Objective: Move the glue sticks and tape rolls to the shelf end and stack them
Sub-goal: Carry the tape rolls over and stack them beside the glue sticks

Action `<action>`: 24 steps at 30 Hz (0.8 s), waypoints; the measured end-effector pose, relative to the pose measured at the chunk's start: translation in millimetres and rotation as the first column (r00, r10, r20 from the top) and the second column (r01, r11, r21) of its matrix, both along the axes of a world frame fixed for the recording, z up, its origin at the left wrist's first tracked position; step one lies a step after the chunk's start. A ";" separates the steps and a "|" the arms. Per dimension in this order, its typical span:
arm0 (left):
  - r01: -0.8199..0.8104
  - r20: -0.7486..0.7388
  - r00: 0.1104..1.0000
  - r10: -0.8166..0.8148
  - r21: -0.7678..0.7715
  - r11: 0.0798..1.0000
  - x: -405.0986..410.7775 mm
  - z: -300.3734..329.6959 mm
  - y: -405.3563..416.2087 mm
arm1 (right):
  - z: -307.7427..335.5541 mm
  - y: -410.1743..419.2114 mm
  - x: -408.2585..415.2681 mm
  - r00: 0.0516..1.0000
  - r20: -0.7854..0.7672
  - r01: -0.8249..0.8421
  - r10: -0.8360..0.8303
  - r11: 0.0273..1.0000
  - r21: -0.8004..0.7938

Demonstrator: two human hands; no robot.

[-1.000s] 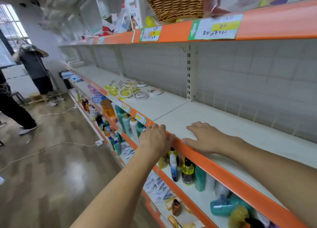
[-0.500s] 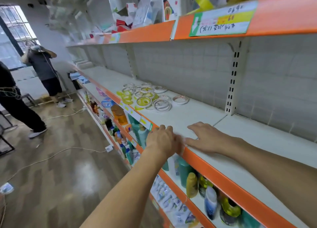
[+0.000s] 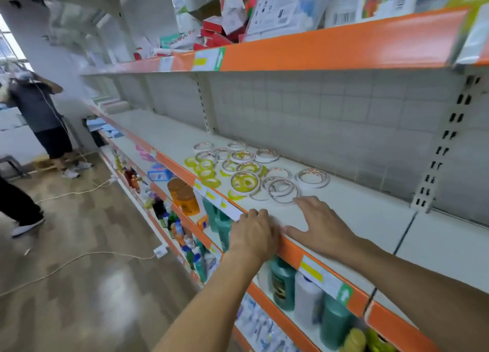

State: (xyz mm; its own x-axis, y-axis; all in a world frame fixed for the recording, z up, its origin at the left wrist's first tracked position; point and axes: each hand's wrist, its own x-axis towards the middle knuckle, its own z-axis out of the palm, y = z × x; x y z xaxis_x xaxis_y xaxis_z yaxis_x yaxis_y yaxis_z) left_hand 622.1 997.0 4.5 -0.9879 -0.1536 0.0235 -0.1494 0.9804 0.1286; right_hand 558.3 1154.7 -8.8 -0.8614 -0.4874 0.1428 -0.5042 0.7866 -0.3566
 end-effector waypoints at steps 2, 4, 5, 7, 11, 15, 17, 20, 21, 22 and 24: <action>0.050 -0.002 0.999 -0.050 -0.011 0.999 -19.8 -0.4 -25.5 | -4.5 -22.5 -13.6 0.998 0.012 0.057 -0.057 0.997 -0.049; 0.080 -0.023 0.997 -0.080 0.001 0.997 -34.8 -0.9 -44.3 | -10.7 -38.2 -21.9 0.993 0.035 0.120 -0.117 0.988 -0.102; 0.092 -0.052 0.994 -0.092 0.001 0.996 -43.5 -3.1 -55.5 | -15.8 -46.6 -27.7 0.987 0.042 0.158 -0.154 0.979 -0.133; 0.101 -0.135 0.986 -0.102 -0.012 0.995 -61.2 -7.3 -78.6 | -23.3 -62.7 -37.2 0.973 0.067 0.231 -0.222 0.955 -0.184; 0.111 -0.209 0.972 -0.108 0.003 0.994 -85.8 -8.1 -107.4 | -32.0 -78.6 -54.3 0.938 0.107 0.346 -0.330 0.901 -0.263; 0.136 -0.121 0.984 -0.128 0.054 0.989 -115.9 -7.7 -128.1 | -35.2 -89.9 -71.9 0.914 0.086 0.405 -0.397 0.873 -0.272; 0.161 -0.109 0.982 -0.153 0.075 0.984 -130.4 -9.3 -134.9 | -35.8 -91.9 -76.5 0.903 0.057 0.426 -0.425 0.875 -0.229; 0.206 -0.105 0.976 -0.189 0.190 0.960 -148.5 -11.6 -144.1 | -40.0 -91.3 -79.4 0.897 0.018 0.434 -0.441 0.873 -0.221; 0.212 -0.088 0.977 -0.197 0.234 0.949 -152.3 -11.4 -145.8 | -40.9 -91.3 -79.4 0.892 0.010 0.441 -0.452 0.866 -0.235; 0.214 -0.075 0.977 -0.202 0.267 0.940 -154.8 -11.5 -146.7 | -41.2 -91.4 -79.1 0.886 0.007 0.450 -0.463 0.858 -0.247; 0.231 -0.086 0.973 -0.215 0.292 0.928 -157.9 -12.0 -147.2 | -40.5 -91.9 -78.4 0.875 0.009 0.468 -0.484 0.842 -0.269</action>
State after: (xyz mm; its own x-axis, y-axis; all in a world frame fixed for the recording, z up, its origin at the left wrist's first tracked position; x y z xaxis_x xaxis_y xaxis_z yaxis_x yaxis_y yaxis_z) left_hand 464.2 849.8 -7.5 -0.9961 0.0624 0.0622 0.0829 0.9028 0.4221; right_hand 479.9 1062.8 -49.3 -0.9644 0.0406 0.2611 -0.1171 0.8204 -0.5597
